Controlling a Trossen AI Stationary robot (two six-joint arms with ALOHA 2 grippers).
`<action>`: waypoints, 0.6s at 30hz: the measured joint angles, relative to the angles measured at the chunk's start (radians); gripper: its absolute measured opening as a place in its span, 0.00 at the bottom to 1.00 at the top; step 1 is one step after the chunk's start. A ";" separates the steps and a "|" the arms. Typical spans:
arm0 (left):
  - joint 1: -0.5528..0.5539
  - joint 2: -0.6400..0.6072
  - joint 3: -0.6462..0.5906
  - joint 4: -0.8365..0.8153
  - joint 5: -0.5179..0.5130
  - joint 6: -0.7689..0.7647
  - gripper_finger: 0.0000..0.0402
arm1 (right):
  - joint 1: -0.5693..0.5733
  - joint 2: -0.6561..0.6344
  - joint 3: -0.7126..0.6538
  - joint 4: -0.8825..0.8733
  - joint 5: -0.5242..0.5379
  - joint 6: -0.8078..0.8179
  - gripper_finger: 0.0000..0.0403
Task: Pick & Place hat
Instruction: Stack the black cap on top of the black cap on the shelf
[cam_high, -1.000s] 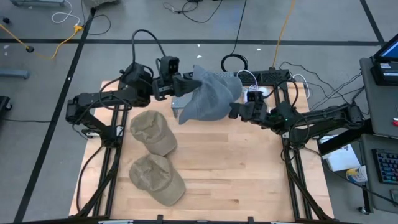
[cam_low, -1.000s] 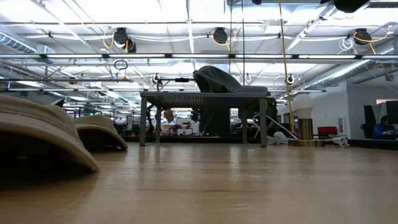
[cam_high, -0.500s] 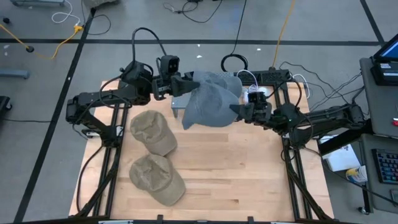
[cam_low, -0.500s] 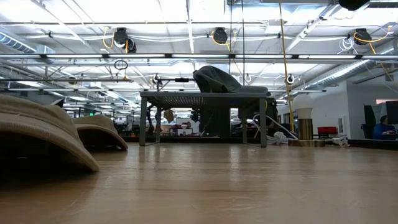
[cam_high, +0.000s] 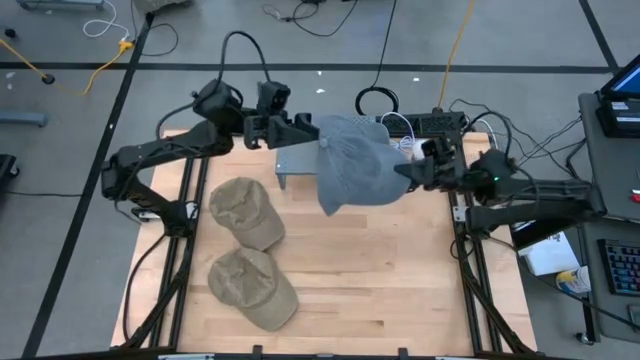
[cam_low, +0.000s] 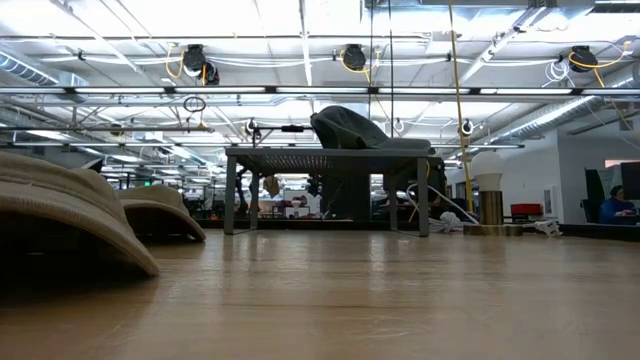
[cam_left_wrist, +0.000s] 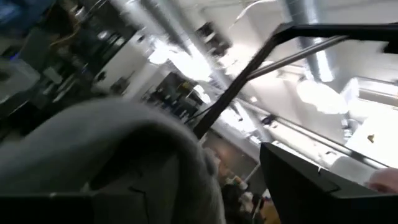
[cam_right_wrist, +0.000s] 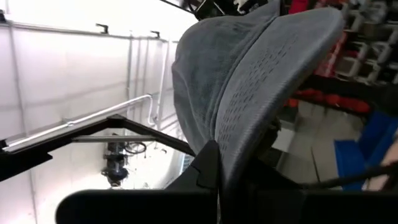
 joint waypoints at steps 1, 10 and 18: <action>0.008 -0.006 0.000 -0.038 0.009 0.009 0.57 | -0.012 -0.020 0.000 -0.029 -0.020 0.011 0.01; 0.038 -0.049 -0.003 -0.359 0.018 0.133 0.57 | -0.088 -0.137 0.000 -0.171 -0.214 0.106 0.01; 0.028 -0.124 -0.004 -0.770 -0.036 0.285 0.57 | -0.142 -0.163 0.000 -0.309 -0.294 0.123 0.01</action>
